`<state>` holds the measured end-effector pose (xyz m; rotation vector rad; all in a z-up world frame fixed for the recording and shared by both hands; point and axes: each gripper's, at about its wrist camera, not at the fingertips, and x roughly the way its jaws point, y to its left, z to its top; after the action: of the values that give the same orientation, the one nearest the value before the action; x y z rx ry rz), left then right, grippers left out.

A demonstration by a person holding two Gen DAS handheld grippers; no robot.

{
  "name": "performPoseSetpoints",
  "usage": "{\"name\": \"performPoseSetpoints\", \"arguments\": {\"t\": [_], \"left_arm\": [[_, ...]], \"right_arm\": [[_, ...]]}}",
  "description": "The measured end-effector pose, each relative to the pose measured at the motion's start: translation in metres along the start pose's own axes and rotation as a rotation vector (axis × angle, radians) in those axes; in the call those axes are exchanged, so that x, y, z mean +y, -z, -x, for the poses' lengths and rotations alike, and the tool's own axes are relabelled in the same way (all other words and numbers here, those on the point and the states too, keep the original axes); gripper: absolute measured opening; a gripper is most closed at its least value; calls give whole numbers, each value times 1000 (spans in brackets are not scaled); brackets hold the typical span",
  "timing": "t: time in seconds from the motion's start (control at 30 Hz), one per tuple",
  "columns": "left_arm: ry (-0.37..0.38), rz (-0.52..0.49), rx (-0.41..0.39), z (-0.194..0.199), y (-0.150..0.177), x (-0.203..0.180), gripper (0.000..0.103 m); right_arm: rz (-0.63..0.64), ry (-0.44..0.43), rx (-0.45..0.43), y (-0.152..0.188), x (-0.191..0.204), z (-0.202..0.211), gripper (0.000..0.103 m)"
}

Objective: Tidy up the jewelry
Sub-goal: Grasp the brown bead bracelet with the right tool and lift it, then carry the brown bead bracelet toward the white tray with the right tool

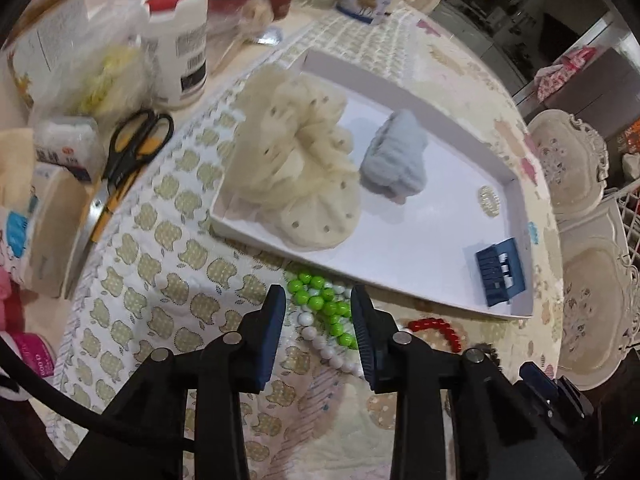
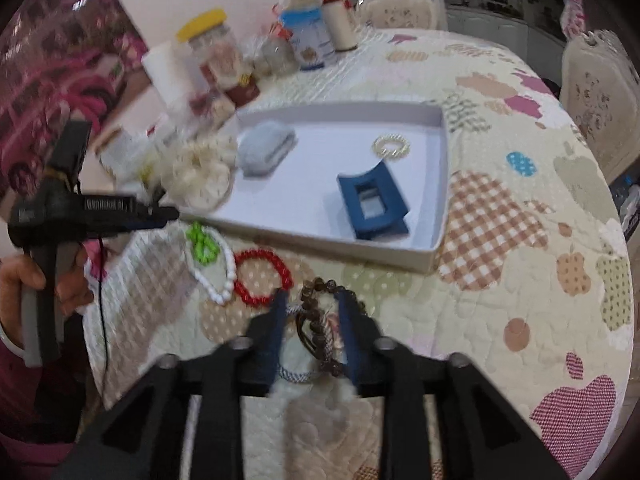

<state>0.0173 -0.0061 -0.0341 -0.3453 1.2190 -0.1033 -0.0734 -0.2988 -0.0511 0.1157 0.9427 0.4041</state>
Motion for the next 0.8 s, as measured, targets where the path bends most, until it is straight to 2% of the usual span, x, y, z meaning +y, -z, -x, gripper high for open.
{"name": "performPoseSetpoints", "arguments": {"t": [0.17,0.33,0.4,0.47,0.53,0.57,0.63,0.8], "left_arm": [[-15,27,29,-16,-1,8,32],[-11,19,47,-26,-2,7,32],[-4,10,41,-27,-2,5,28],[-4,-9,34,-27,-3,1,16],[-20,-40,18,-24,-3,-3,7],[-25,-51,14,-23,-4,-5,7],[-17,-56,3,-17,-5,-6,7],[17,-72,-29,3,-4,-12,7]], "right_arm": [[20,27,22,1,5,-16,32],[32,5,57,0,10,-25,32],[60,0,62,0,20,-28,32],[78,16,71,1,26,-33,32],[80,30,96,3,28,-42,19],[77,29,102,4,27,-44,5],[53,28,86,6,23,-41,2],[-40,-52,-16,2,5,-5,1]]}}
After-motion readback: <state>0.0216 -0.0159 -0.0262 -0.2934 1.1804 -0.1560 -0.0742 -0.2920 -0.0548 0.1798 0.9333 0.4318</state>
